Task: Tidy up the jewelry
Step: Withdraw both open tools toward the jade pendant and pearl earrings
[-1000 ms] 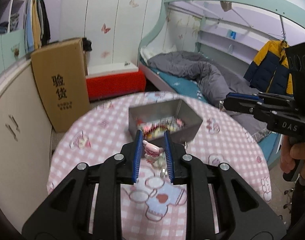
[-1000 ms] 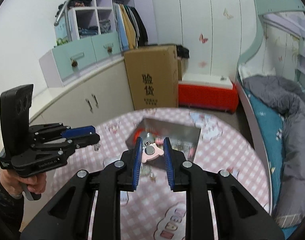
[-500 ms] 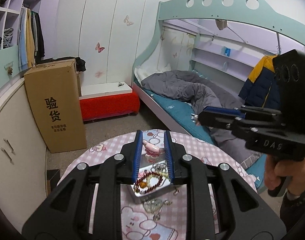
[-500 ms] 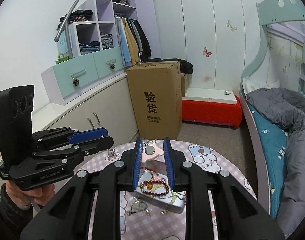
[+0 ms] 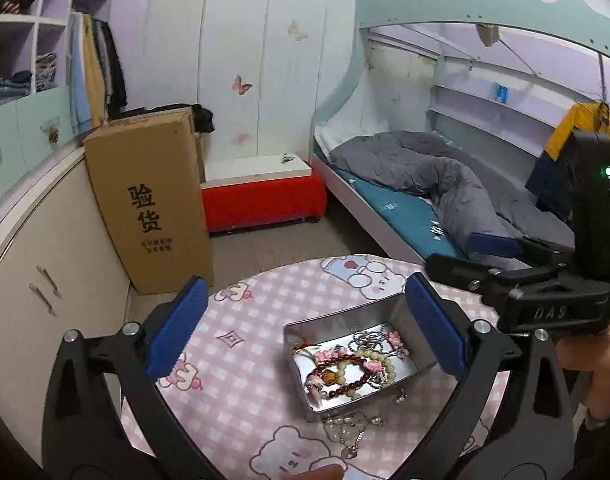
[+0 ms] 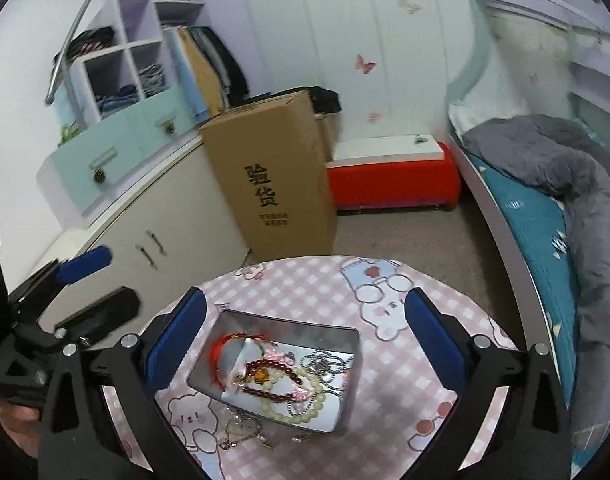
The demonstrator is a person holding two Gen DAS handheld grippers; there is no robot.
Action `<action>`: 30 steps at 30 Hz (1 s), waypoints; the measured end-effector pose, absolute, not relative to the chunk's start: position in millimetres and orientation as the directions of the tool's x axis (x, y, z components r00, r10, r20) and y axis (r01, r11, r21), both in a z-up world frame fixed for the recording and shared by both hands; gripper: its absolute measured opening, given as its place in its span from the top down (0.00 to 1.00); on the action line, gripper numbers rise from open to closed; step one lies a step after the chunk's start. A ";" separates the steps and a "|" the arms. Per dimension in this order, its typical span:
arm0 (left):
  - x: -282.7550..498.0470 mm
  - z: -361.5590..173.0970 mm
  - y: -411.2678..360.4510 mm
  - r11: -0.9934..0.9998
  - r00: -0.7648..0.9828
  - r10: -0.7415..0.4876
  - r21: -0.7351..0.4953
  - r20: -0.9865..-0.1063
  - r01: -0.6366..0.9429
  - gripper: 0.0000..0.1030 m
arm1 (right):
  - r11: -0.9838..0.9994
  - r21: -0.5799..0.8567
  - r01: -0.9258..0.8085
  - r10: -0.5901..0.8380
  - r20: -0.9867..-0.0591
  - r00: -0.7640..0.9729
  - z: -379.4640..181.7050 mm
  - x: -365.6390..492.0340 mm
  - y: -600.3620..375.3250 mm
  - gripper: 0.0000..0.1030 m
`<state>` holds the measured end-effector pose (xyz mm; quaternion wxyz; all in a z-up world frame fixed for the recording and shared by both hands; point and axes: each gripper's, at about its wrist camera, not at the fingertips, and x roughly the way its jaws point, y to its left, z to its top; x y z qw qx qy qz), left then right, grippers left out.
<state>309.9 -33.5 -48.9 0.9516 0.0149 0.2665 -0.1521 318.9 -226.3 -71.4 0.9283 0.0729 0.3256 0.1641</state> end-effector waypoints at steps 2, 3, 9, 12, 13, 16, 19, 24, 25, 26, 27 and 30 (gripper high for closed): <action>310.0 -48.0 -26.5 0.961 0.824 -0.261 -0.054 -0.503 0.272 0.06 | 0.946 0.241 -0.219 0.321 -0.586 0.744 -70.6 318.7 -230.8 0.07; 308.1 -47.1 -22.5 0.963 0.828 -0.258 -0.063 -0.498 0.262 0.06 | 0.948 0.241 -0.209 0.314 -0.581 0.751 -69.0 317.1 -232.7 0.07; 294.4 -41.1 -14.4 0.967 0.847 -0.253 -0.090 -0.467 0.239 0.06 | 0.948 0.241 -0.209 0.311 -0.557 0.770 -58.4 313.1 -236.9 0.07; 286.0 -38.0 -10.1 0.969 0.856 -0.248 -0.096 -0.453 0.230 0.06 | 0.948 0.238 -0.211 0.311 -0.550 0.775 -54.3 310.7 -235.6 0.07; 284.4 -37.2 -8.9 0.969 0.858 -0.247 -0.098 -0.450 0.228 0.06 | 0.948 0.237 -0.214 0.312 -0.547 0.776 -53.9 309.8 -235.1 0.07; 278.3 -33.3 -5.3 0.969 0.865 -0.245 -0.103 -0.437 0.223 0.06 | 0.947 0.233 -0.220 0.314 -0.541 0.780 -51.0 306.3 -233.6 0.07; 272.2 -29.3 -2.1 0.971 0.874 -0.238 -0.105 -0.423 0.213 0.06 | 0.946 0.229 -0.229 0.319 -0.534 0.783 -48.9 301.1 -231.3 0.07; 262.6 -27.3 3.0 0.974 0.884 -0.226 -0.107 -0.410 0.199 0.06 | 0.941 0.230 -0.249 0.335 -0.525 0.783 -47.0 289.6 -227.3 0.07; 260.2 -27.8 4.7 0.975 0.885 -0.221 -0.107 -0.409 0.194 0.06 | 0.939 0.233 -0.253 0.341 -0.523 0.781 -47.9 286.0 -227.9 0.07; 258.4 -28.8 6.6 0.976 0.886 -0.219 -0.109 -0.409 0.191 0.06 | 0.937 0.237 -0.255 0.345 -0.523 0.780 -49.6 281.8 -229.1 0.07; 256.9 -30.4 8.6 0.976 0.886 -0.216 -0.111 -0.409 0.186 0.06 | 0.936 0.241 -0.255 0.347 -0.524 0.778 -51.1 278.9 -229.0 0.07; 251.3 -39.7 15.8 0.979 0.884 -0.202 -0.123 -0.421 0.165 0.06 | 0.930 0.257 -0.264 0.364 -0.532 0.765 -60.4 266.1 -228.8 0.07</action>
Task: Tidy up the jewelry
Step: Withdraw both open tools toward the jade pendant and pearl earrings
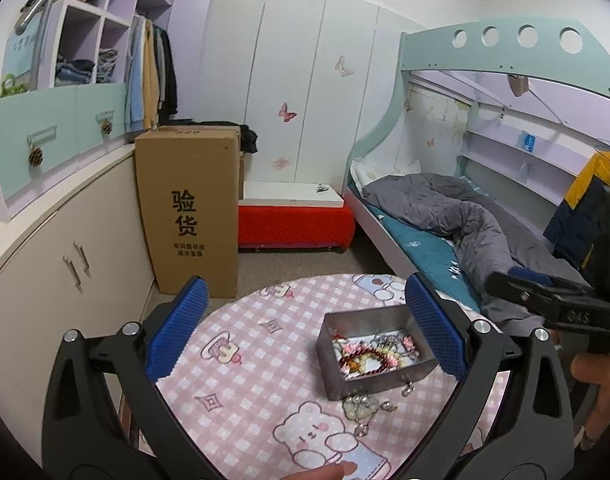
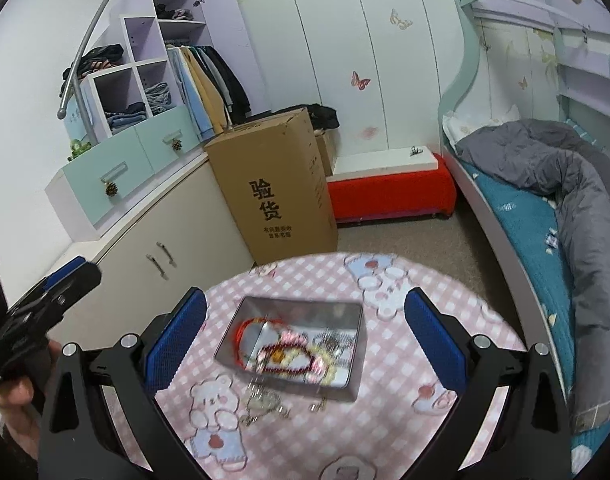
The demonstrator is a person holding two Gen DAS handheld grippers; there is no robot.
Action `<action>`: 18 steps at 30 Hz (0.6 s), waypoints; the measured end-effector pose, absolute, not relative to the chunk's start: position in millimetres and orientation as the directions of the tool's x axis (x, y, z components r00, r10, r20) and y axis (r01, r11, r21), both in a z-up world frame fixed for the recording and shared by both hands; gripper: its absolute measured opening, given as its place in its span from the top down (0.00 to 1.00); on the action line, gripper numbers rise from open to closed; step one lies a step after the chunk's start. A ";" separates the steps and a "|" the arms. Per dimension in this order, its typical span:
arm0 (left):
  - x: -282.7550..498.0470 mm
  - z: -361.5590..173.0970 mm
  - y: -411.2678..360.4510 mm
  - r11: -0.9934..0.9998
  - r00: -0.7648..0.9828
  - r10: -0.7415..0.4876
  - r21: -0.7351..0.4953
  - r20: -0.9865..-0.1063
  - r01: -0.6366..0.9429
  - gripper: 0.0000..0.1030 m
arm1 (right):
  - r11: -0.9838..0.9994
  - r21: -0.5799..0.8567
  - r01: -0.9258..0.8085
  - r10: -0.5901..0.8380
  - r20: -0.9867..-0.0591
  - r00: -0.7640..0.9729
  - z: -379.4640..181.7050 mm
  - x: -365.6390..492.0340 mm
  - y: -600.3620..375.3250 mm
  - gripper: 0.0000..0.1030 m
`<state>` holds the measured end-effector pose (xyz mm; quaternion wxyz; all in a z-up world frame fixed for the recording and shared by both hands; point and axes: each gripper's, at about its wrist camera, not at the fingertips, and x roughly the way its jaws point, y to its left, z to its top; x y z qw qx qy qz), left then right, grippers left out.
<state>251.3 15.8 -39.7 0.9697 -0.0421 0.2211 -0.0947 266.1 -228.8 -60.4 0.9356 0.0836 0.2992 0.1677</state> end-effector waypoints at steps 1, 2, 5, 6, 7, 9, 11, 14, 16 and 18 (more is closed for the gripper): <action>250.2 -43.3 17.9 0.979 0.882 -0.198 -0.126 -0.428 0.158 0.06 | 0.929 0.255 -0.269 0.368 -0.537 0.759 -63.6 262.4 -227.3 0.07; 249.5 -46.6 20.1 0.980 0.880 -0.195 -0.128 -0.433 0.153 0.06 | 0.927 0.253 -0.276 0.372 -0.544 0.752 -69.4 256.5 -225.3 0.07; 247.3 -63.0 25.1 0.981 0.865 -0.183 -0.137 -0.466 0.134 0.06 | 0.918 0.256 -0.304 0.397 -0.558 0.729 -81.2 245.1 -218.6 0.07; 246.9 -67.2 26.5 0.982 0.861 -0.181 -0.138 -0.475 0.131 0.06 | 0.914 0.251 -0.320 0.406 -0.570 0.714 -88.4 241.1 -214.1 0.07; 246.4 -74.5 27.9 0.982 0.853 -0.178 -0.138 -0.491 0.125 0.06 | 0.912 0.246 -0.327 0.409 -0.579 0.705 -93.5 239.3 -211.4 0.07; 245.1 -82.6 30.6 0.983 0.844 -0.174 -0.139 -0.508 0.118 0.06 | 0.907 0.247 -0.341 0.419 -0.605 0.677 -106.6 236.2 -203.5 0.07; 243.5 -91.7 33.4 0.984 0.833 -0.170 -0.144 -0.527 0.109 0.06 | 0.899 0.255 -0.356 0.434 -0.628 0.647 -120.7 233.9 -192.6 0.07; 242.0 -105.0 37.0 0.985 0.817 -0.160 -0.144 -0.555 0.095 0.06 | 0.893 0.251 -0.373 0.441 -0.654 0.615 -135.4 233.3 -179.3 0.08; 240.8 -113.5 39.6 0.985 0.806 -0.157 -0.145 -0.571 0.089 0.06 | 0.887 0.249 -0.390 0.449 -0.670 0.592 -144.9 235.5 -169.3 0.08; 240.8 -120.4 41.8 0.986 0.796 -0.154 -0.146 -0.586 0.083 0.06 | 0.879 0.251 -0.404 0.457 -0.682 0.570 -153.3 239.3 -161.0 0.10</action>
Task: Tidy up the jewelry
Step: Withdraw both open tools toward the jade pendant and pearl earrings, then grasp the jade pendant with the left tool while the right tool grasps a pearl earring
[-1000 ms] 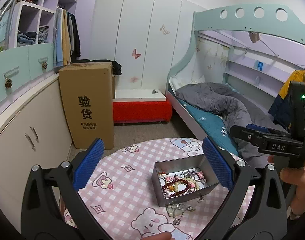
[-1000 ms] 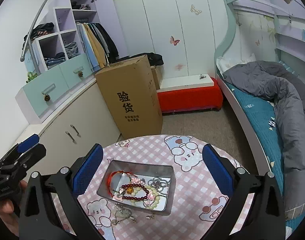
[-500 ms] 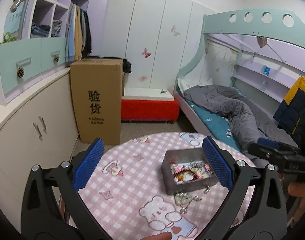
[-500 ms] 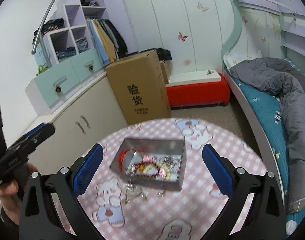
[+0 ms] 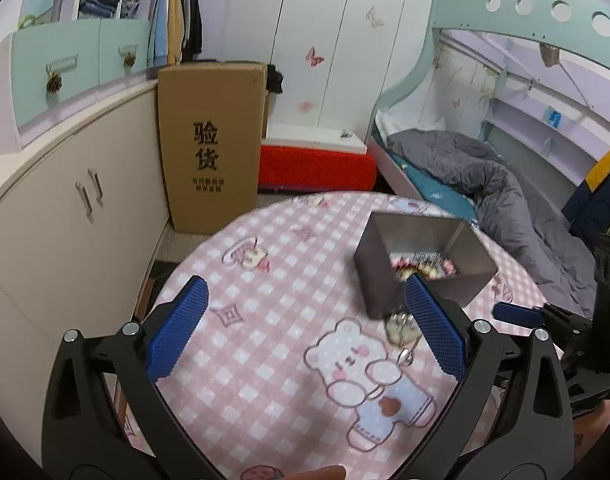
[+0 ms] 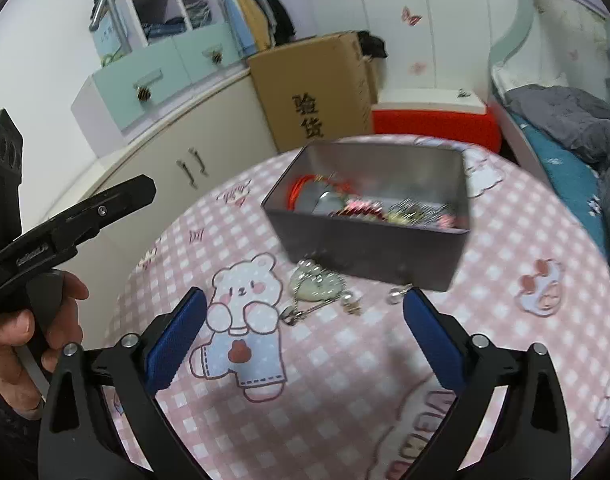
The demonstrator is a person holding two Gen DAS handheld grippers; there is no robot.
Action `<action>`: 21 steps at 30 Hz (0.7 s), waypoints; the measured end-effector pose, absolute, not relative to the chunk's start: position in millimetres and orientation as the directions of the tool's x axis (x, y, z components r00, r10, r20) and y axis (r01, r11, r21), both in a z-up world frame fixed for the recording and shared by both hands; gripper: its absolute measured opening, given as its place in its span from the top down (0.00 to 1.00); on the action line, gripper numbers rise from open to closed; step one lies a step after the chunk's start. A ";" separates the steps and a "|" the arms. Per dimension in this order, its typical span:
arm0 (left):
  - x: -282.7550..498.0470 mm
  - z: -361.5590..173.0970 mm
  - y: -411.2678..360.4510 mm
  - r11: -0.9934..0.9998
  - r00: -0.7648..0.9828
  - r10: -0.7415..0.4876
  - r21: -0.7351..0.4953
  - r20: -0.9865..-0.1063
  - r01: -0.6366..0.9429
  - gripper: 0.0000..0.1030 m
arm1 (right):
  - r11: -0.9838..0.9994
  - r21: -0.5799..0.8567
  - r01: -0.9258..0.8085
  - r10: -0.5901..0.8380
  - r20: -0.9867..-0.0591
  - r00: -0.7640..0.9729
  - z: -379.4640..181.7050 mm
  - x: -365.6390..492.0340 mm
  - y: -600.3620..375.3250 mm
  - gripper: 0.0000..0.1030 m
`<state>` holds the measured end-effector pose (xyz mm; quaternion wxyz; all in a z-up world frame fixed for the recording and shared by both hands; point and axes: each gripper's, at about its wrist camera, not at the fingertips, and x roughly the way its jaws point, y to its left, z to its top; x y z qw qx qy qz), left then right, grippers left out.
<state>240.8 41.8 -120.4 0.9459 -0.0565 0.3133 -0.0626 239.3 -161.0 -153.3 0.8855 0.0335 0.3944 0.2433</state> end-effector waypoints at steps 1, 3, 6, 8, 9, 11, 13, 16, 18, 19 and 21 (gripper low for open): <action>239.8 -124.9 42.7 0.986 0.790 -0.152 -0.148 -0.594 0.078 0.06 | 0.876 0.251 -0.411 0.460 -0.688 0.561 -157.9 241.0 -158.4 0.13; 239.5 -130.6 44.7 0.986 0.782 -0.151 -0.150 -0.605 0.074 0.06 | 0.872 0.254 -0.420 0.465 -0.701 0.541 -166.2 244.6 -152.0 0.18; 238.8 -136.3 46.2 0.986 0.775 -0.148 -0.148 -0.614 0.071 0.06 | 0.866 0.261 -0.425 0.472 -0.708 0.526 -172.6 249.2 -146.6 0.31; 239.1 -139.0 46.2 0.987 0.771 -0.145 -0.144 -0.620 0.069 0.06 | 0.862 0.268 -0.430 0.479 -0.707 0.521 -174.6 250.9 -145.1 0.39; 239.4 -140.5 46.0 0.987 0.770 -0.143 -0.143 -0.622 0.068 0.06 | 0.863 0.266 -0.430 0.477 -0.708 0.520 -175.3 252.5 -143.7 0.42; 239.5 -143.9 47.3 0.987 0.765 -0.141 -0.145 -0.629 0.063 0.06 | 0.868 0.263 -0.422 0.470 -0.712 0.522 -177.5 257.1 -142.0 0.50; 239.6 -145.6 48.6 0.987 0.762 -0.140 -0.147 -0.632 0.060 0.06 | 0.874 0.259 -0.412 0.460 -0.716 0.526 -179.3 261.7 -139.6 0.53; 240.9 -147.6 48.5 0.988 0.755 -0.140 -0.144 -0.641 0.060 0.06 | 0.883 0.241 -0.402 0.442 -0.716 0.541 -180.9 266.8 -134.0 0.56; 240.9 -149.1 47.5 0.988 0.752 -0.141 -0.144 -0.644 0.062 0.06 | 0.892 0.213 -0.398 0.418 -0.721 0.552 -182.4 270.9 -128.3 0.57; 241.9 -150.0 46.2 0.987 0.750 -0.145 -0.145 -0.646 0.066 0.06 | 0.895 0.202 -0.398 0.409 -0.726 0.552 -184.4 273.4 -125.0 0.61; 242.9 -152.2 44.2 0.987 0.745 -0.148 -0.143 -0.650 0.071 0.06 | 0.904 0.164 -0.394 0.377 -0.739 0.558 -188.7 276.1 -119.0 0.76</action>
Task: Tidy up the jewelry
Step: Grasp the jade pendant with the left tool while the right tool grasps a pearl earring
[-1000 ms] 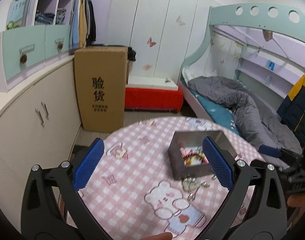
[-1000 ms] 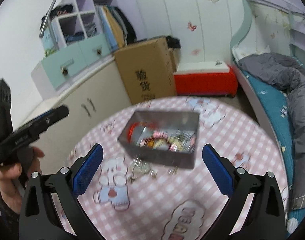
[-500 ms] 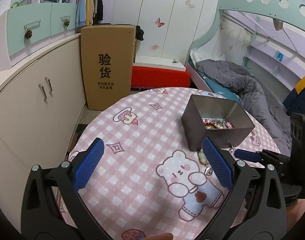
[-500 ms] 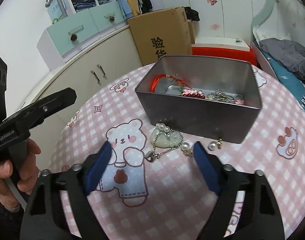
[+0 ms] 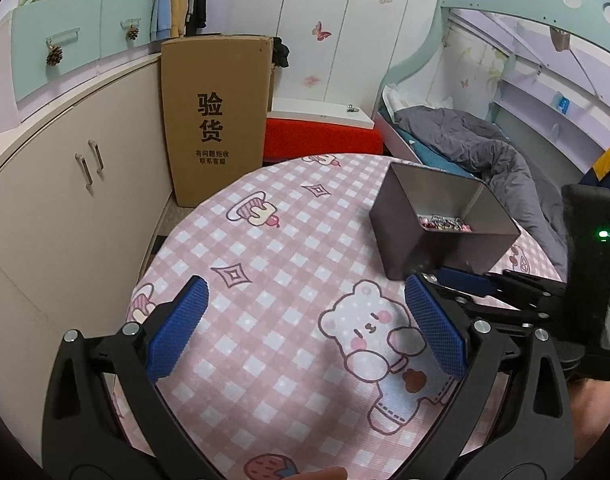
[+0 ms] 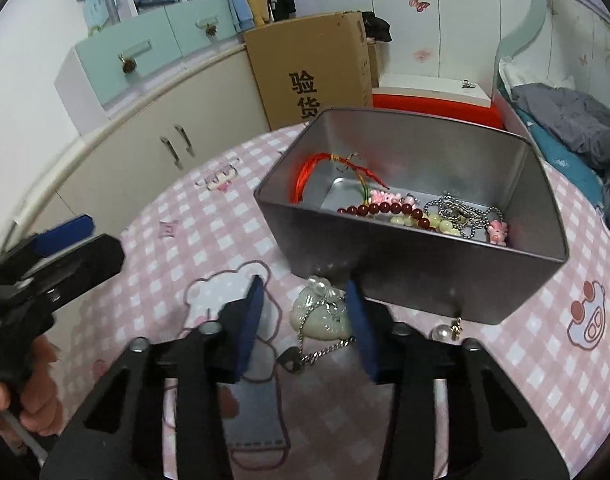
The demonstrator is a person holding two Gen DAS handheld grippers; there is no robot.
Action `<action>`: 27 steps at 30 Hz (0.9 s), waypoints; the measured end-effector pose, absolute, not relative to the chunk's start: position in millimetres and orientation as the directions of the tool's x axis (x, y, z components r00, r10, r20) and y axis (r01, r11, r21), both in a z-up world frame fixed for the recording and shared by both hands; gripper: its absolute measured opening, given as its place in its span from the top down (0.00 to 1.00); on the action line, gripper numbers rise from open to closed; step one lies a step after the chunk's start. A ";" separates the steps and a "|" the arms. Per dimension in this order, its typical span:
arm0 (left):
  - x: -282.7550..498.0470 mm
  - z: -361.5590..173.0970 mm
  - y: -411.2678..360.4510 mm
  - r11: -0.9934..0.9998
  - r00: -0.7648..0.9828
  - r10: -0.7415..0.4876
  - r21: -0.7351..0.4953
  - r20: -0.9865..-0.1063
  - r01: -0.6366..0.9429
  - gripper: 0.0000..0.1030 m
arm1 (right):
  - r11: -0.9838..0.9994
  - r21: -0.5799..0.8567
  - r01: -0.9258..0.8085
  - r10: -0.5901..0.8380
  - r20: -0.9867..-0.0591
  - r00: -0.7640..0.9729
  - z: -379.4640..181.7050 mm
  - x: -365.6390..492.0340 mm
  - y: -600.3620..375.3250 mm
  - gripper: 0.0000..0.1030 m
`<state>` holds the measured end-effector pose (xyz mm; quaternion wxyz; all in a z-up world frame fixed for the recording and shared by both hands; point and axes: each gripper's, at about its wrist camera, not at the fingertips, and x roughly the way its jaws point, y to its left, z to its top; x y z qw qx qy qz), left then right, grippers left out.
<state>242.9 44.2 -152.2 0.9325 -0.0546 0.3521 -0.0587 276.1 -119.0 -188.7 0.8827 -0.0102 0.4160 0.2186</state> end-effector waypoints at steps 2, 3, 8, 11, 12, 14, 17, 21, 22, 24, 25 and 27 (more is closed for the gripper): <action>243.6 -154.8 41.6 0.987 0.741 -0.150 -0.141 -0.655 0.075 0.06 | 0.913 0.105 -0.393 0.335 -0.742 0.580 -192.5 276.1 -113.8 0.92; 243.4 -156.3 39.9 0.987 0.738 -0.152 -0.141 -0.658 0.078 0.06 | 0.912 0.097 -0.398 0.333 -0.741 0.583 -193.8 275.0 -114.0 0.92; 244.9 -160.5 35.1 0.987 0.729 -0.156 -0.135 -0.666 0.088 0.06 | 0.899 0.118 -0.423 0.367 -0.729 0.578 -191.4 266.9 -121.1 0.94; 246.2 -161.9 30.0 0.986 0.722 -0.164 -0.132 -0.672 0.102 0.06 | 0.888 0.159 -0.431 0.408 -0.705 0.580 -183.0 252.3 -135.7 0.94; 246.6 -162.7 28.0 0.986 0.720 -0.166 -0.127 -0.674 0.108 0.06 | 0.885 0.172 -0.433 0.419 -0.699 0.580 -180.0 248.7 -139.1 0.94; 247.0 -164.7 23.0 0.985 0.714 -0.171 -0.119 -0.679 0.124 0.06 | 0.880 0.193 -0.434 0.437 -0.687 0.581 -174.1 237.4 -149.6 0.94; 249.7 -169.1 11.5 0.981 0.695 -0.189 -0.104 -0.693 0.164 0.06 | 0.873 0.226 -0.432 0.459 -0.679 0.573 -170.0 223.2 -160.8 0.94; 254.0 -177.0 -7.7 0.970 0.669 -0.207 -0.062 -0.714 0.235 0.06 | 0.877 0.233 -0.419 0.451 -0.696 0.558 -175.3 208.8 -170.5 0.94; 255.4 -179.9 -13.8 0.966 0.661 -0.212 -0.050 -0.720 0.255 0.06 | 0.878 0.239 -0.415 0.452 -0.701 0.551 -178.1 206.1 -172.9 0.94; 258.4 -184.5 -22.7 0.959 0.647 -0.218 -0.036 -0.731 0.282 0.06 | 0.883 0.242 -0.401 0.441 -0.718 0.539 -185.2 202.0 -178.7 0.94; 260.6 -187.7 -28.6 0.953 0.636 -0.222 -0.027 -0.739 0.301 0.06 | 0.886 0.246 -0.394 0.438 -0.724 0.532 -188.8 200.7 -182.0 0.94; 263.7 -192.2 -38.8 0.946 0.626 -0.220 -0.007 -0.749 0.324 0.06 | 0.890 0.246 -0.385 0.431 -0.733 0.527 -193.5 199.9 -186.1 0.94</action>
